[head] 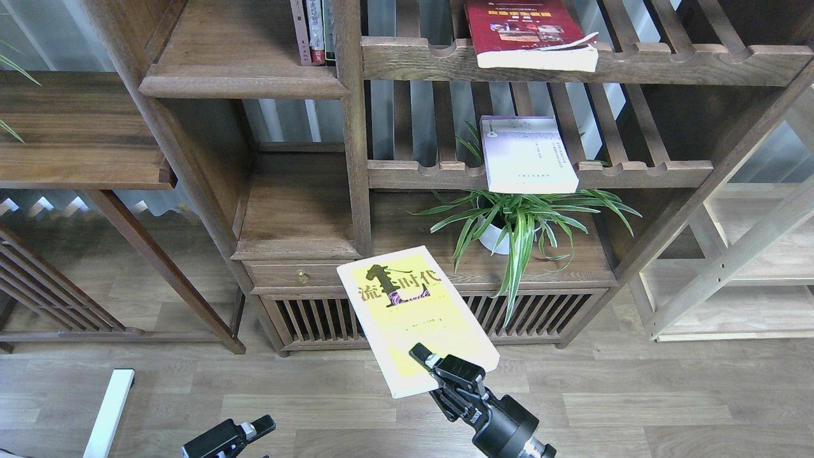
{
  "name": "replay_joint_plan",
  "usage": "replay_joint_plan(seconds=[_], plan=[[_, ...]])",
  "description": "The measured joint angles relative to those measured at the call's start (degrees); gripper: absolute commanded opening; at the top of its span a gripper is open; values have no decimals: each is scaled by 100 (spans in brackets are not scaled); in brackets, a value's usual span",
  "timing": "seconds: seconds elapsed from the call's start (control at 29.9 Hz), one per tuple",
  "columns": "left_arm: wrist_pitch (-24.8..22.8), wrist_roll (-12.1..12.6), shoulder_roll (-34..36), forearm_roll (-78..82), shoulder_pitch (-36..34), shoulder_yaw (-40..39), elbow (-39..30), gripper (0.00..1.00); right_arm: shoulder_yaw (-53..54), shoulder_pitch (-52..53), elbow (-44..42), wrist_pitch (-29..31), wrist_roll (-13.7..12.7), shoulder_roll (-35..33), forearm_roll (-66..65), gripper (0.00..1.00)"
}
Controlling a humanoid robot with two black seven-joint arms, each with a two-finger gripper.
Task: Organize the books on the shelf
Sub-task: 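Lower the held book down toward the left gripper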
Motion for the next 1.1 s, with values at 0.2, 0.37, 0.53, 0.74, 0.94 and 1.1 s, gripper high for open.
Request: replay_joint_plan(seconds=[0.2, 0.37, 0.53, 0.74, 0.94, 1.1], plan=[[0, 0, 23, -5, 5, -43, -127, 99, -133, -161, 5, -1, -20, 0, -42, 11], [0, -1, 60, -6, 4, -161, -259, 99, -147, -199, 18, -1, -32, 0, -51, 11], [0, -1, 63, -23, -24, -223, -283, 99, -286, -352, 19, -1, -45, -1, -229, 11], [0, -1, 39, -66, -97, -250, -285, 99, -626, -468, 72, 0, -69, -1, -550, 11], [0, -2, -57, -75, -133, -199, -270, 99, -829, -479, 198, -1, -65, -1, -736, 11], [0, -2, -154, -76, -137, -174, -260, 97, -1015, -479, 306, 0, -55, -1, -792, 11]])
